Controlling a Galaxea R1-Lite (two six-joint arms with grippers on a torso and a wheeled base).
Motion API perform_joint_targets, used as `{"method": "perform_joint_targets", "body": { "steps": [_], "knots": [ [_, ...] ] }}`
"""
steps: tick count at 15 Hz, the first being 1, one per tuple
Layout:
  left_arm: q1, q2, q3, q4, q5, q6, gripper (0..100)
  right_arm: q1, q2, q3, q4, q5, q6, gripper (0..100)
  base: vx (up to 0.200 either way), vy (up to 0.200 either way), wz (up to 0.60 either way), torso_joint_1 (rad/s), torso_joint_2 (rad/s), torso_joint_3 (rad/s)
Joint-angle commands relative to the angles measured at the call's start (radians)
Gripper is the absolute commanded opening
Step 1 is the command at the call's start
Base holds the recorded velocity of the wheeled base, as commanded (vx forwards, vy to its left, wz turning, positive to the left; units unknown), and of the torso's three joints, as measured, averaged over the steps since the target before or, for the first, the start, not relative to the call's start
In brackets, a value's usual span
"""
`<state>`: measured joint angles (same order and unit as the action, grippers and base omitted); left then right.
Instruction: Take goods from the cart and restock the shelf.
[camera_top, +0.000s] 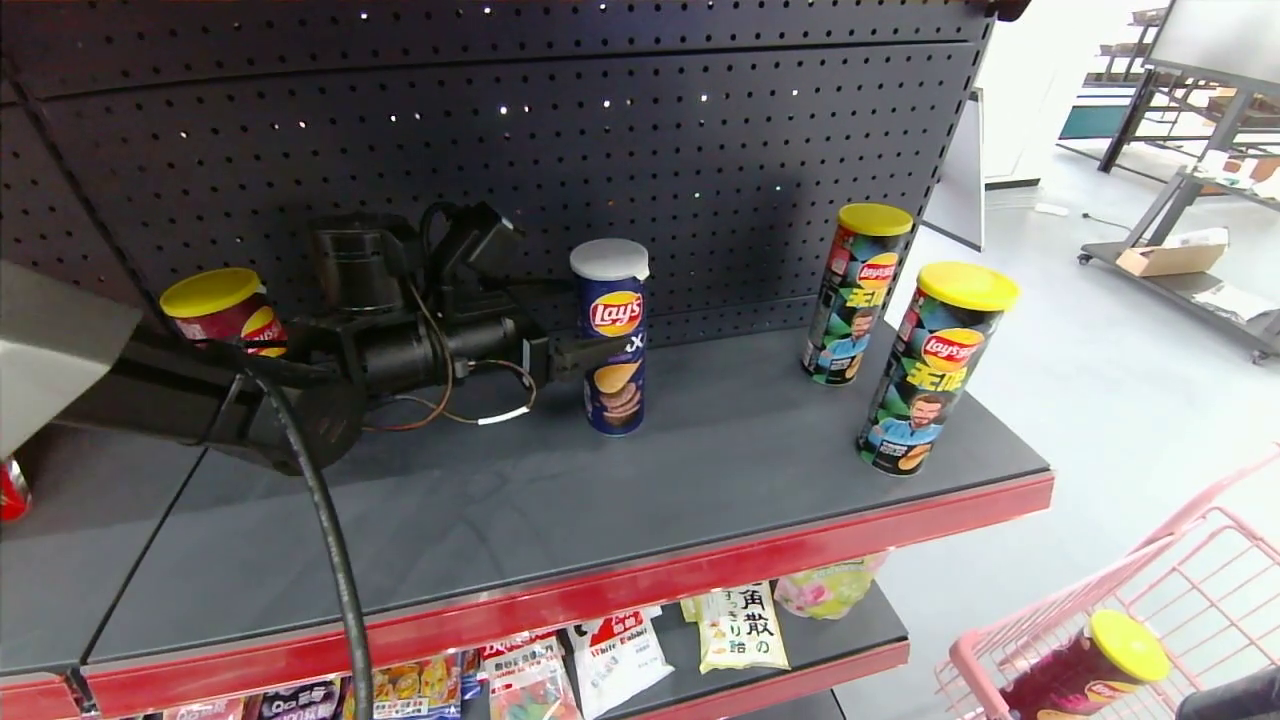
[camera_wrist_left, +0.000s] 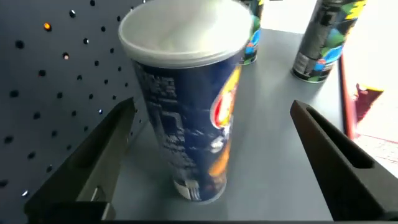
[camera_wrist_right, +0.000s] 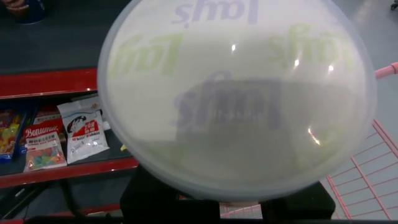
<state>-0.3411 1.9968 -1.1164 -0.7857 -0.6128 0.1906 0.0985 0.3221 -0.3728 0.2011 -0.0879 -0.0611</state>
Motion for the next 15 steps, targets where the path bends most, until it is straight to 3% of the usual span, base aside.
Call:
{"method": "perform_joint_targets", "body": {
  "steps": [1, 13, 15],
  "knots": [
    [-0.003, 0.053, -0.046, 0.000, -0.001, 0.000, 100, 0.000, 0.003, 0.000, 0.000, 0.000, 0.000, 0, 0.000, 0.000, 0.00, 0.000, 0.00, 0.000],
    [-0.032, 0.175, -0.253, 0.045, 0.010, -0.013, 100, -0.002, 0.003, 0.002, 0.001, 0.000, 0.000, 0, 0.000, 0.000, 0.00, 0.000, 0.00, 0.000],
    [-0.036, 0.194, -0.276, 0.046, 0.033, -0.013, 100, -0.002, 0.005, 0.002, 0.001, 0.000, 0.000, 0, 0.000, 0.000, 0.00, 0.000, 0.00, 0.000]
  ]
}}
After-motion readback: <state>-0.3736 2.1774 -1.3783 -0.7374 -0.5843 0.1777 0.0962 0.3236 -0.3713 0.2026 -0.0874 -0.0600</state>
